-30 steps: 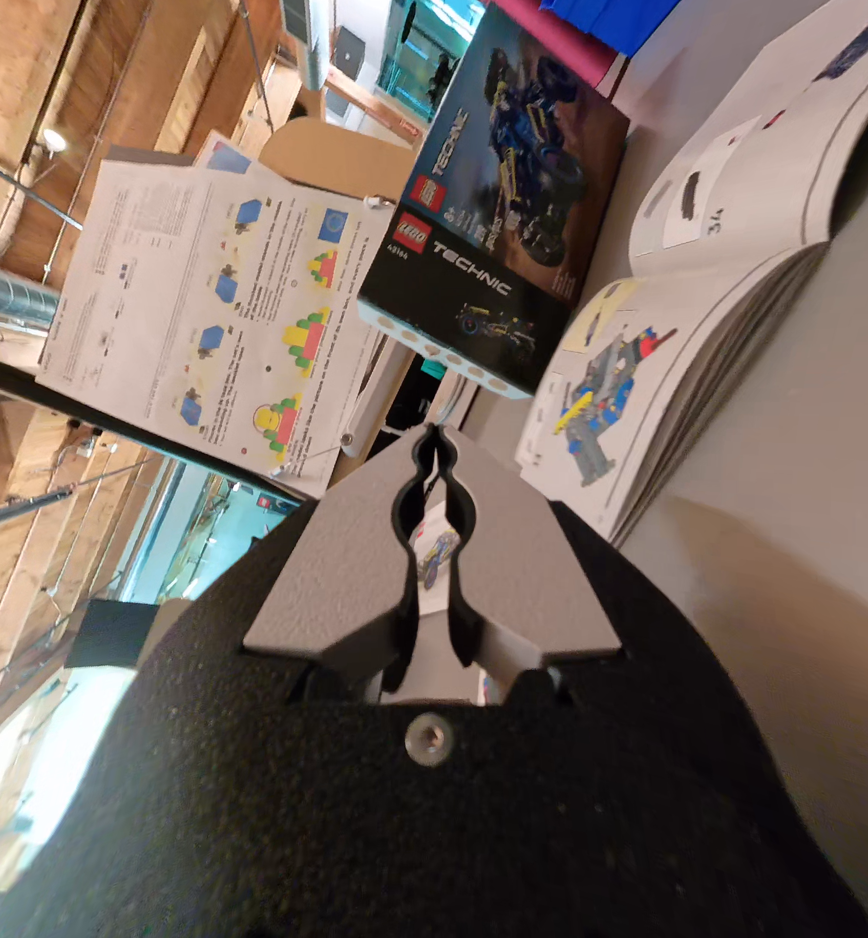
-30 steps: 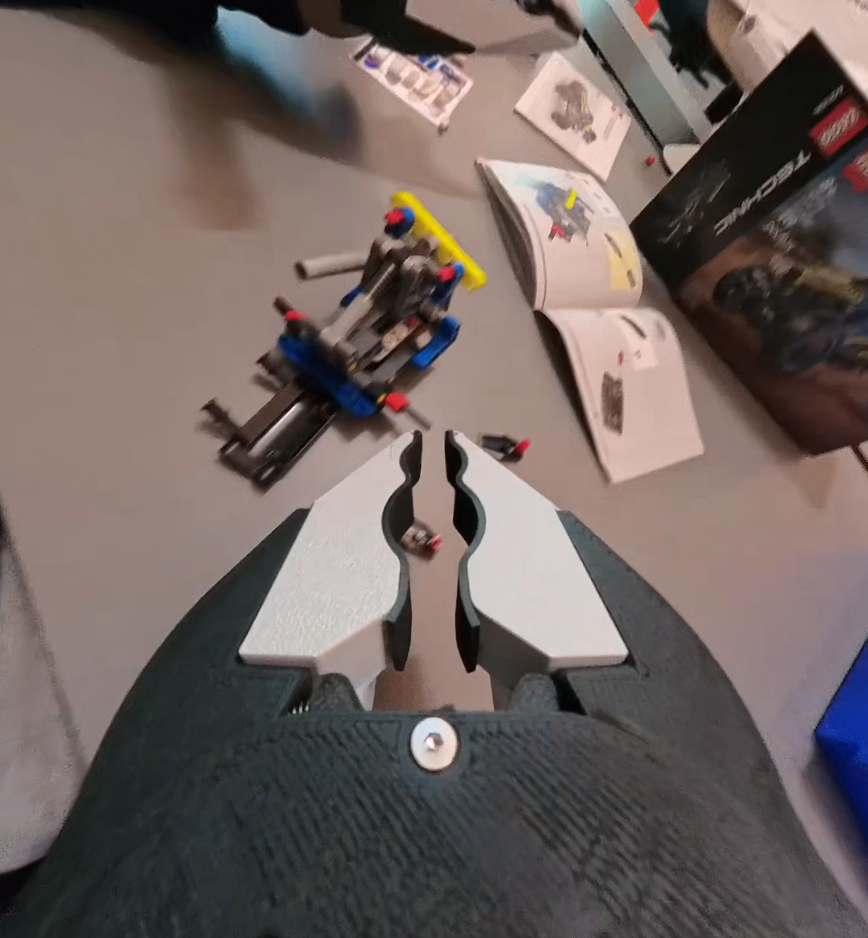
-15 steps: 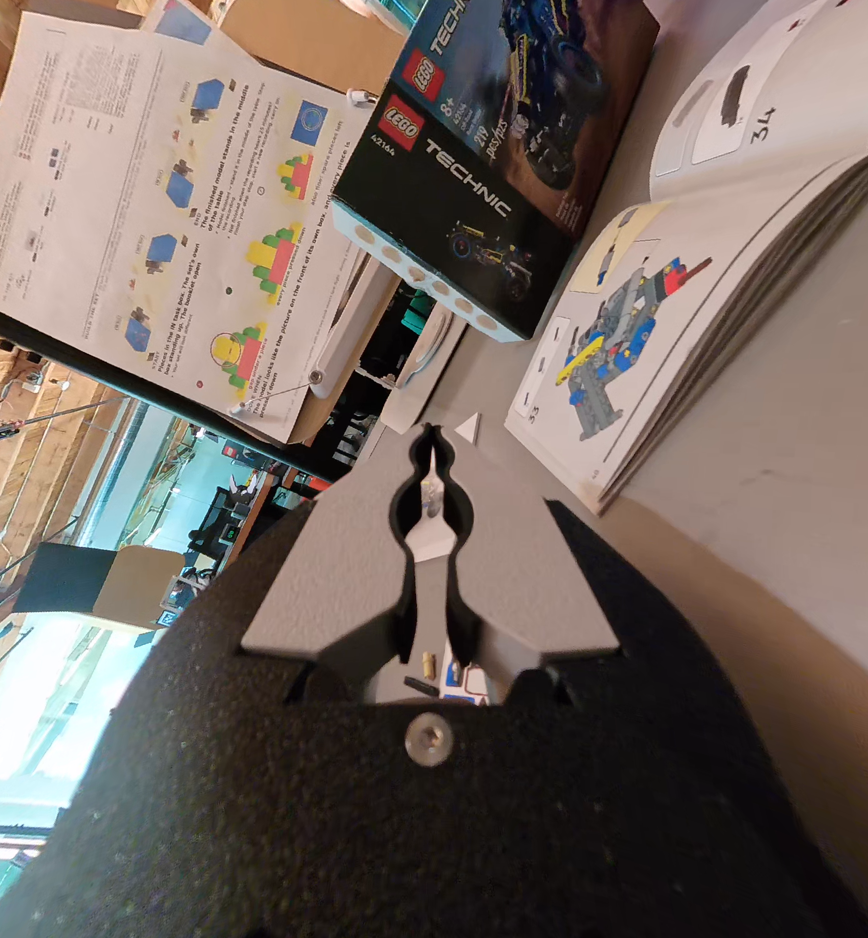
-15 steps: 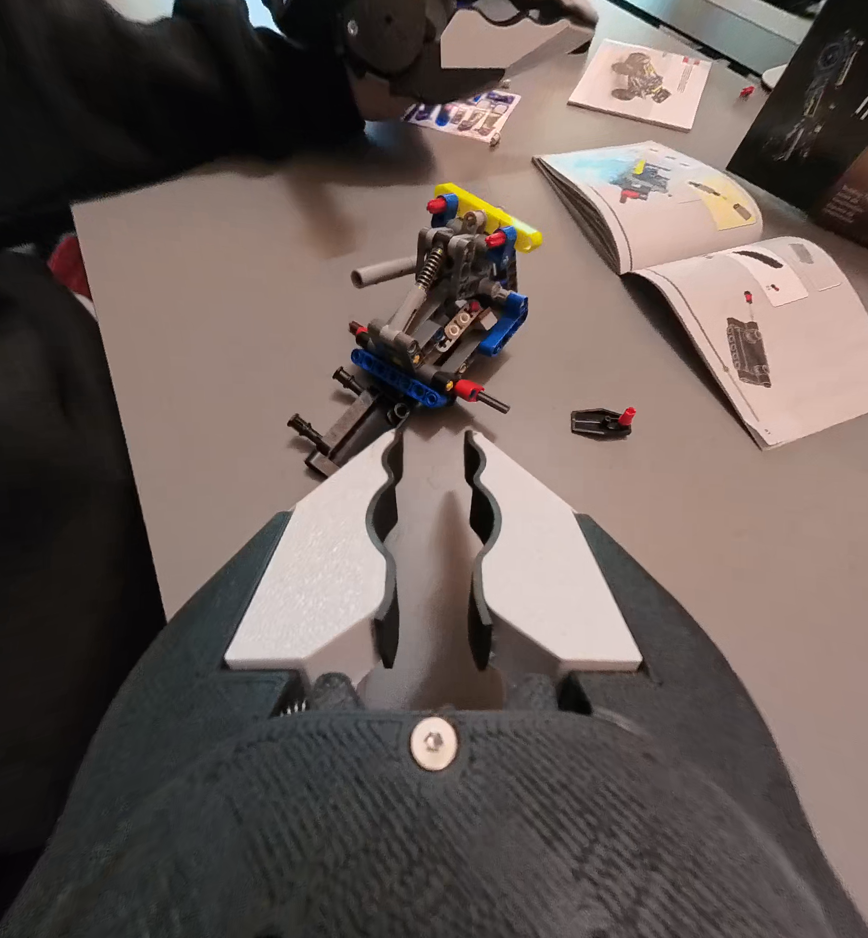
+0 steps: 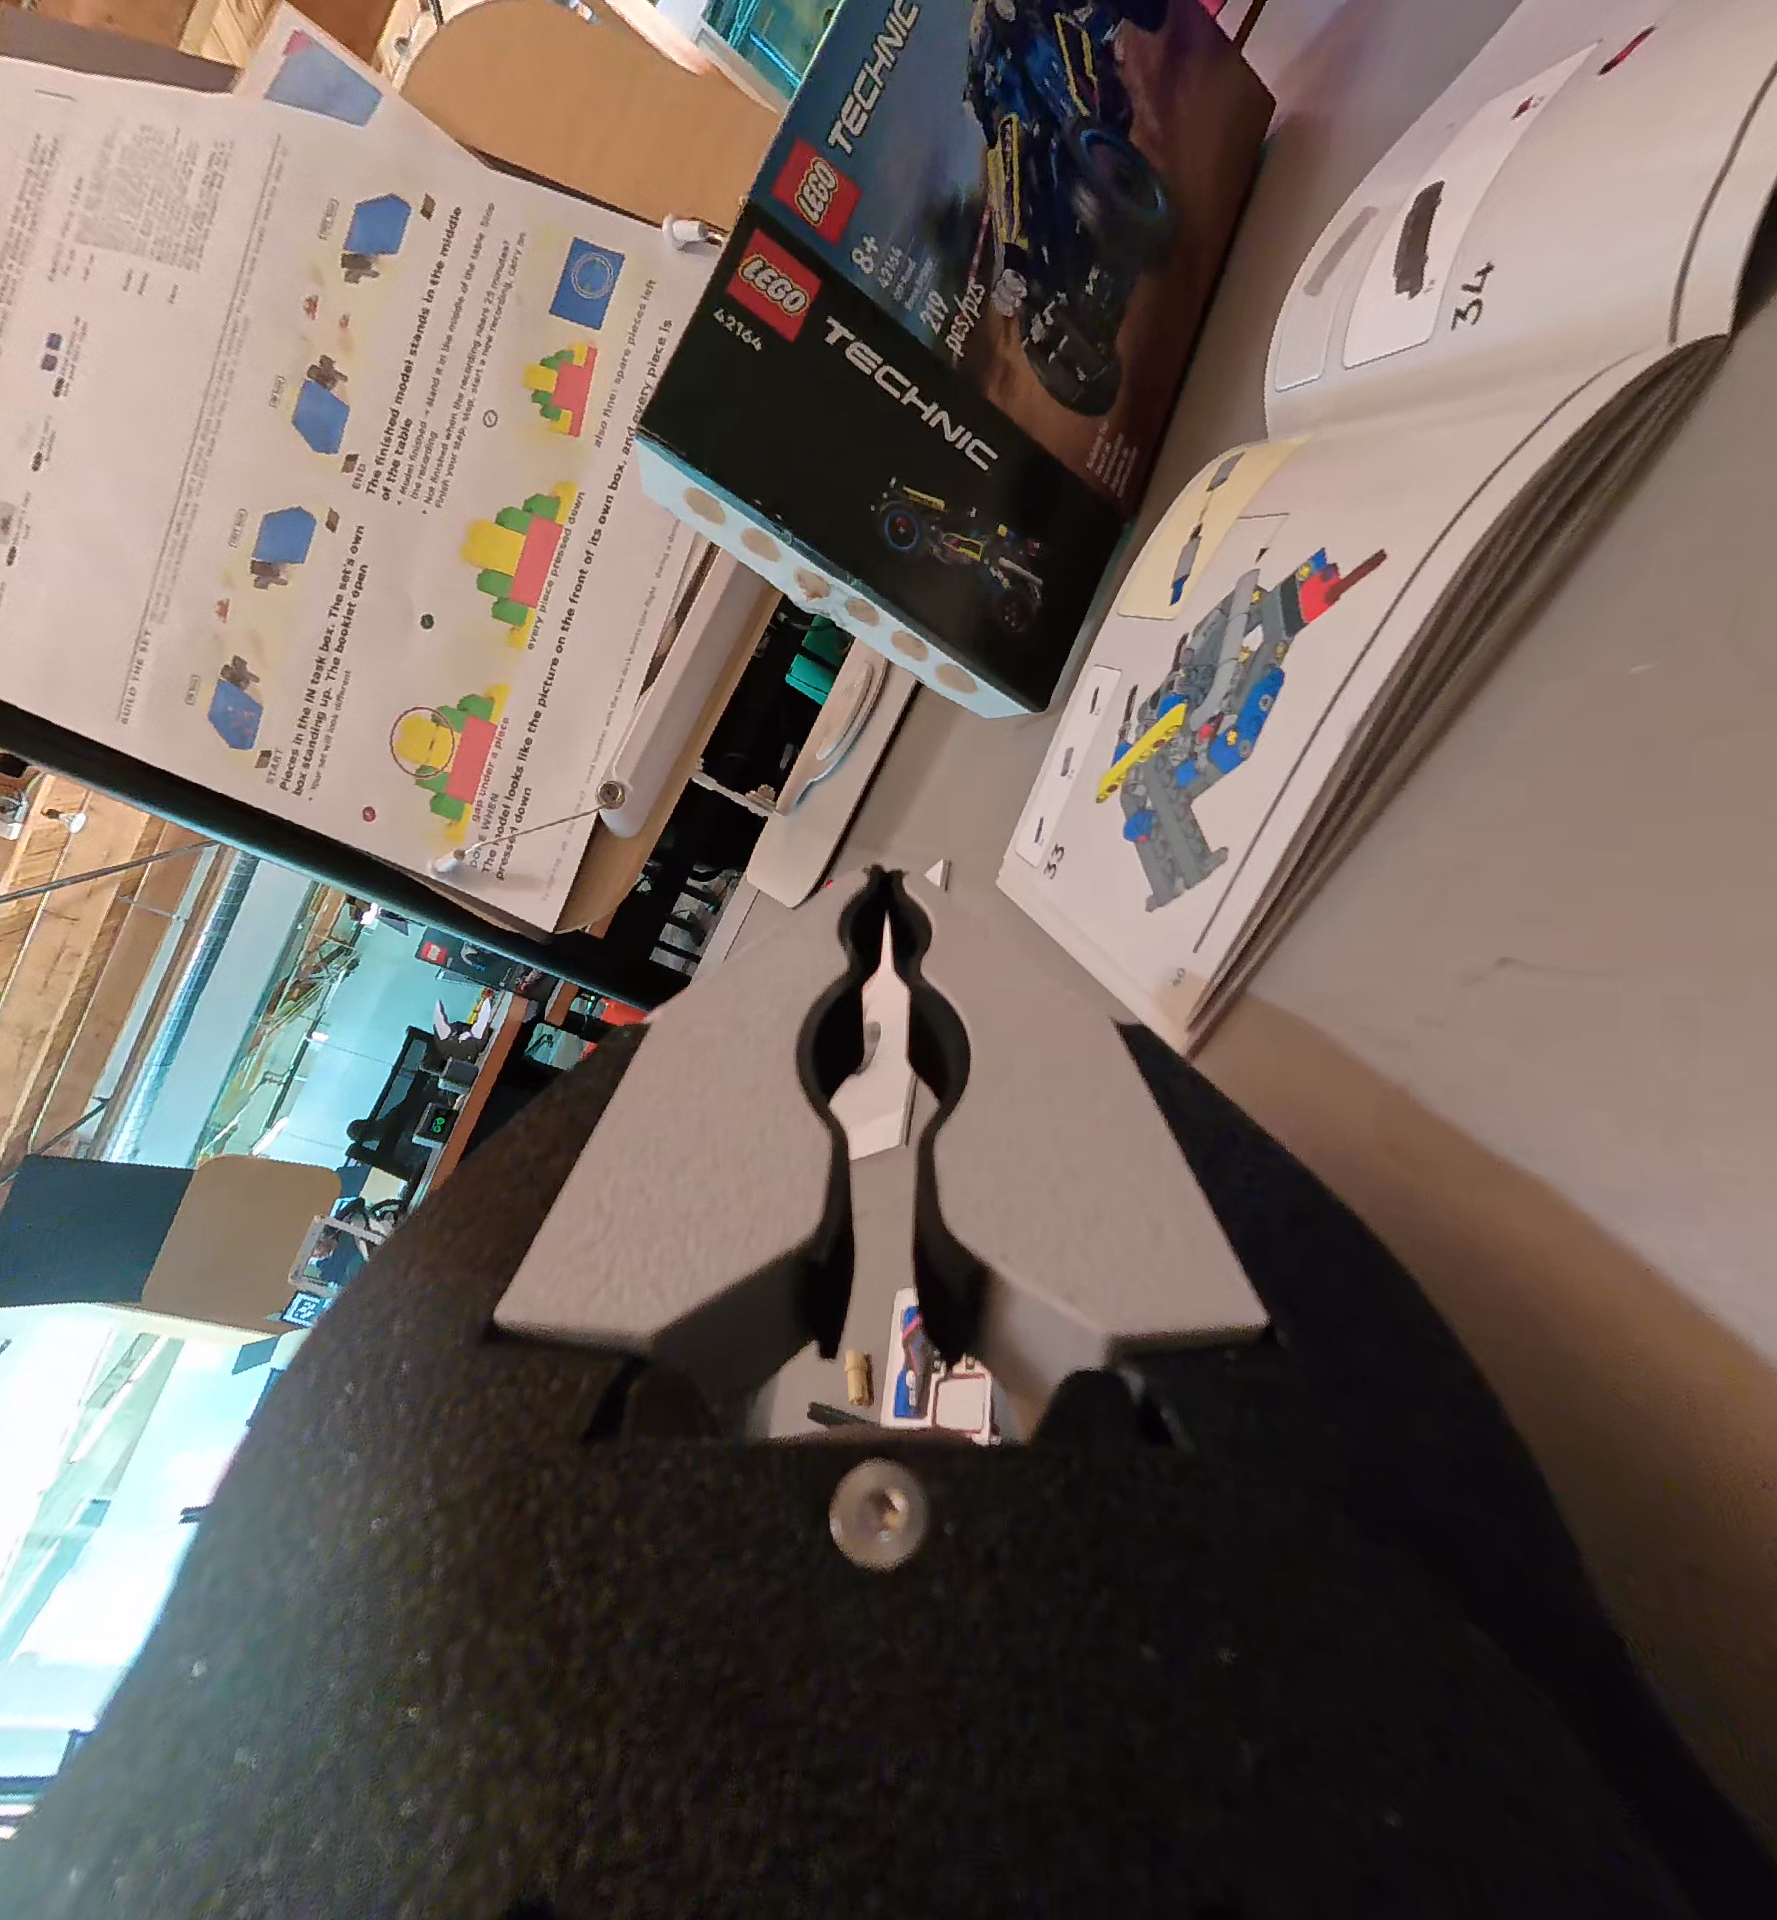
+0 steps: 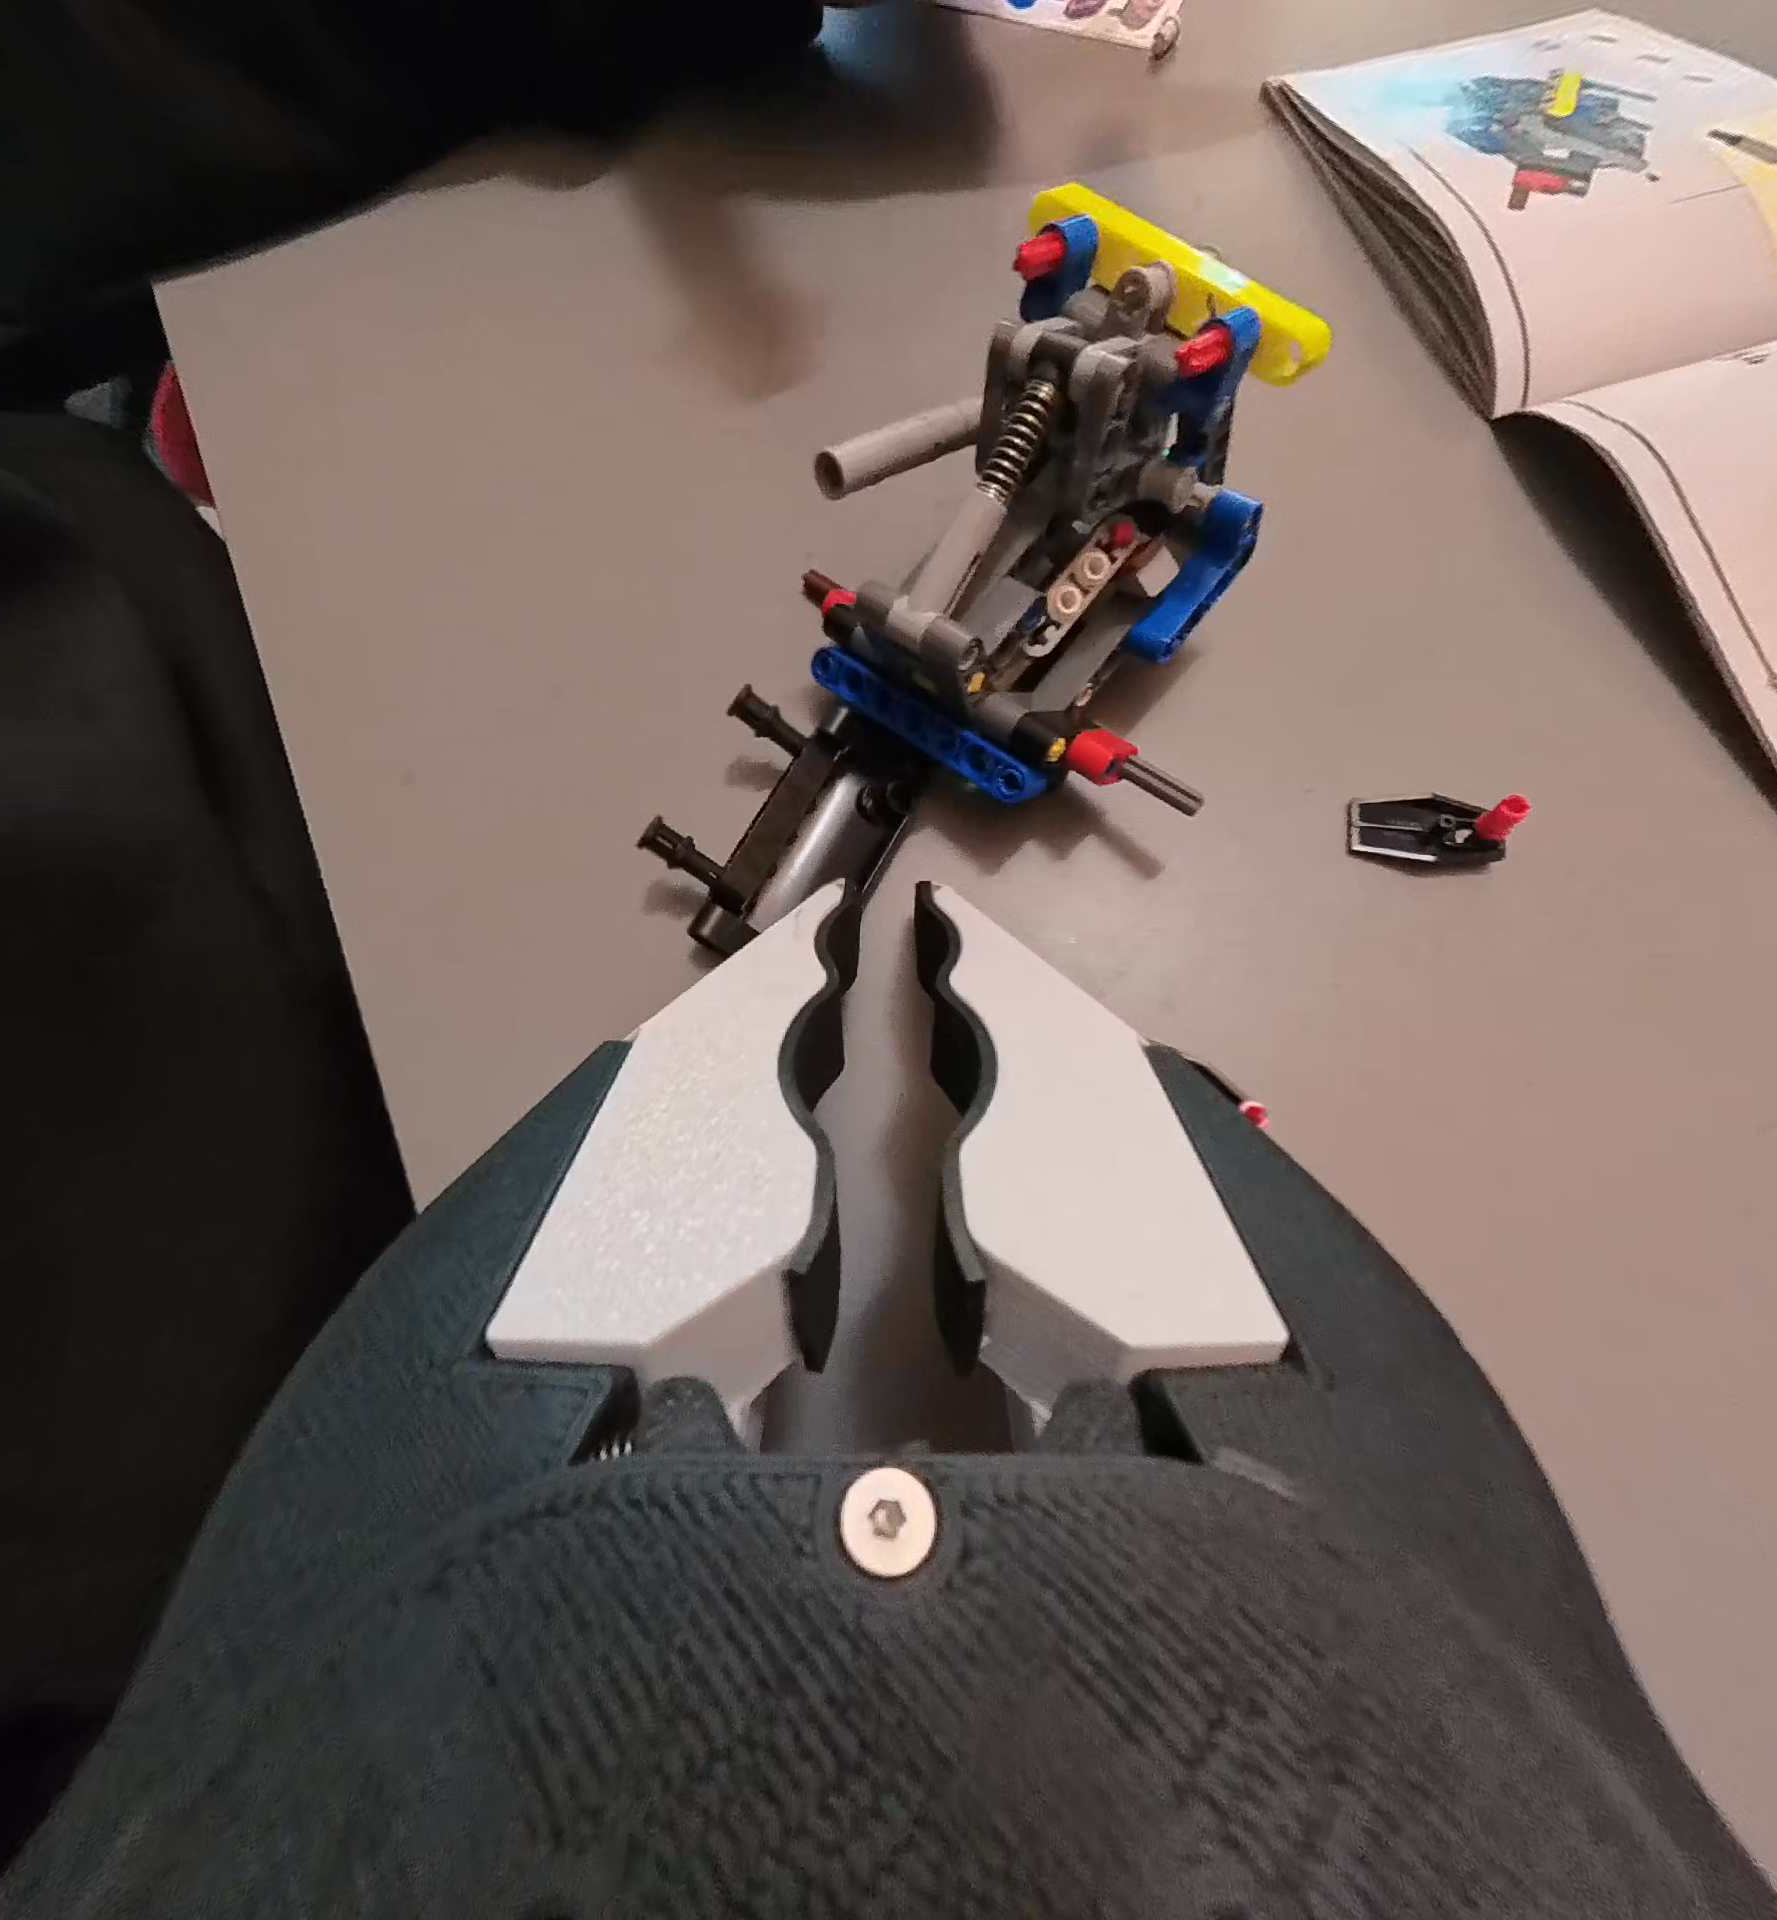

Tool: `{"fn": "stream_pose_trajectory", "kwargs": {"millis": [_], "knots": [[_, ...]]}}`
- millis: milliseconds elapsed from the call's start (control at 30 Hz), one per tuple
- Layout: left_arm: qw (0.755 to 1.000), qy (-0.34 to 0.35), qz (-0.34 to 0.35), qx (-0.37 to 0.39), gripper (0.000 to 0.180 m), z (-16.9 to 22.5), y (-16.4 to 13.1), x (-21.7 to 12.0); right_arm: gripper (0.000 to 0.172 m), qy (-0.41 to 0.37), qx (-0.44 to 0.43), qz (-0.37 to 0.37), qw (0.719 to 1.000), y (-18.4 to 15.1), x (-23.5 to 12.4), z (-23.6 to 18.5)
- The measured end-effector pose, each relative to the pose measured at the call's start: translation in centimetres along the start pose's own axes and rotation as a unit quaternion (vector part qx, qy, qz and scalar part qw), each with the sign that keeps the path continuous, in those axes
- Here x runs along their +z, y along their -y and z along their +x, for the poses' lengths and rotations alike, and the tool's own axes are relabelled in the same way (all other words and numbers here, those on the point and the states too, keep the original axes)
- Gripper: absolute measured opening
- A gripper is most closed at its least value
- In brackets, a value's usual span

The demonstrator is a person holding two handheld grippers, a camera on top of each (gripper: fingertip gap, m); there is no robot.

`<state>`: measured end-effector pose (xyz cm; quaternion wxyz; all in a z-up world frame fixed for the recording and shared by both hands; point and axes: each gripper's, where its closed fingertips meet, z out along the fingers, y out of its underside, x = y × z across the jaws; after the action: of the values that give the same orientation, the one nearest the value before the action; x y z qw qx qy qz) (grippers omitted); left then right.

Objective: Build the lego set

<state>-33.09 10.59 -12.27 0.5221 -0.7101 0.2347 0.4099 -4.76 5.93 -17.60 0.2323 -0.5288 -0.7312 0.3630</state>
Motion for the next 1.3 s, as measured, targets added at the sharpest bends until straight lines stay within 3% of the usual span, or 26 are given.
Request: {"fn": "stream_pose_trajectory", "kwargs": {"millis": [200,300,467,567,633,733,800,900,1033,1100,1200,1300], "knots": [[1.000,0.004,0.008,0.000,0.000,-0.2,0.5,-0.2,0.002,0.013,0.023,-0.004,1.000,0.0,0.2,-1.8],[0.999,-0.010,0.019,-0.026,0.002,0.1,1.3,-1.1,0.014,-0.004,0.031,-0.012,0.999,-0.2,-0.1,-2.1],[0.988,-0.068,0.021,-0.136,0.042,0.9,3.7,-4.4,0.025,0.003,0.172,0.036,0.984,1.3,-0.4,-1.8],[0.968,-0.114,0.050,-0.219,0.058,1.5,6.8,-8.1,0.030,-0.018,0.195,0.017,0.981,0.8,0.6,-1.5],[0.959,-0.163,0.055,-0.227,0.053,3.2,8.4,-10.6,0.019,-0.029,0.208,0.004,0.978,0.6,1.1,-1.2],[0.950,-0.221,0.046,-0.217,0.064,6.2,9.7,-13.8,0.007,-0.017,0.193,-0.010,0.981,0.7,1.6,-1.9],[0.947,-0.245,0.054,-0.203,0.056,7.7,10.5,-15.7,0.005,-0.020,0.172,-0.009,0.985,0.9,1.9,-2.1],[0.947,-0.240,0.101,-0.187,0.033,8.3,12.0,-17.5,0.004,-0.033,0.130,-0.009,0.991,1.2,2.4,-2.4],[0.957,-0.212,0.134,-0.149,0.028,8.3,12.8,-18.0,0.003,-0.048,0.087,-0.007,0.995,1.4,2.5,-2.7],[0.961,-0.196,0.126,-0.146,0.034,8.3,12.7,-18.0,0.002,-0.076,0.071,0.004,0.995,1.6,2.1,-2.2],[0.948,-0.243,0.112,-0.174,0.052,9.9,13.0,-18.2,0.001,-0.094,0.074,0.009,0.993,1.5,1.2,-1.9],[0.932,-0.291,0.097,-0.192,0.050,11.5,13.4,-18.6,0.001,-0.097,0.083,-0.009,0.992,0.8,1.0,-1.8]]}}
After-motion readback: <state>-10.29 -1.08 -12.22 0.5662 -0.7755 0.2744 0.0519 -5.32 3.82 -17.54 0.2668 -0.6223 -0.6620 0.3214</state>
